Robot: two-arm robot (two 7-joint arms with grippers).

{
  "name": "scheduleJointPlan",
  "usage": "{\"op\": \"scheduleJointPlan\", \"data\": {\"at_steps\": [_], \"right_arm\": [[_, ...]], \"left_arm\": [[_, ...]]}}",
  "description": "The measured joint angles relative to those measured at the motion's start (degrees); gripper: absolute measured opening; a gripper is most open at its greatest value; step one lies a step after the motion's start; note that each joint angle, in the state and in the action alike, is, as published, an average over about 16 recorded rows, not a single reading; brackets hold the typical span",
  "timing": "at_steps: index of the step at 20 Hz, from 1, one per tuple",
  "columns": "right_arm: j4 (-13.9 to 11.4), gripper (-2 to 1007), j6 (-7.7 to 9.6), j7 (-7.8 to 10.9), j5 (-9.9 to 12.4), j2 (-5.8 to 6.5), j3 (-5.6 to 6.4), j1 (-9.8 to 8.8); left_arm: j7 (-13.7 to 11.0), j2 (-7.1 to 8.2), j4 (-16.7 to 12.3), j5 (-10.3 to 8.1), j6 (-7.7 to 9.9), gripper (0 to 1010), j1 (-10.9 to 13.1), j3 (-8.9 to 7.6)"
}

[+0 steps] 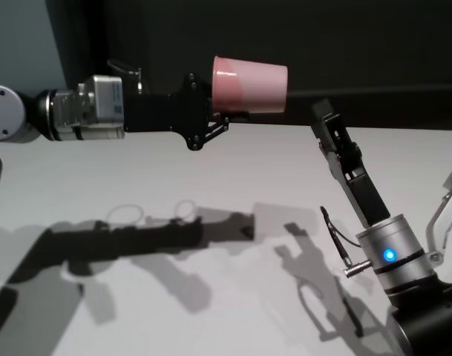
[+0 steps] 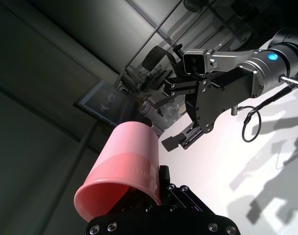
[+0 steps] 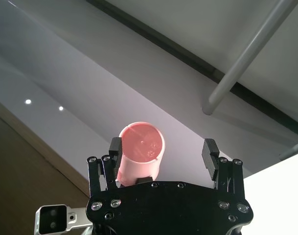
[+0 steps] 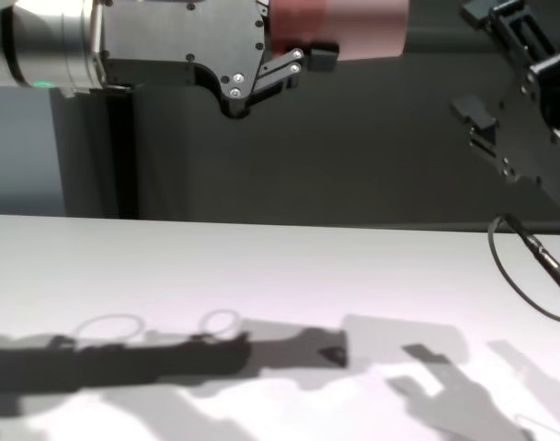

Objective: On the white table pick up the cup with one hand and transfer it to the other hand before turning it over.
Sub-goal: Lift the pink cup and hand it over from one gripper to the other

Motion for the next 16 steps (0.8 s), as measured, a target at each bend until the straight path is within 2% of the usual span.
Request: {"op": "scheduleJointPlan", "data": {"at_steps": [16], "right_arm": [[-0.3,1002,-0.77,0.62,2.2,-0.59,-3.53,2.1]], "left_arm": [[0.0,0.0,0.0,0.0,0.0,47,0.0,0.0]]}}
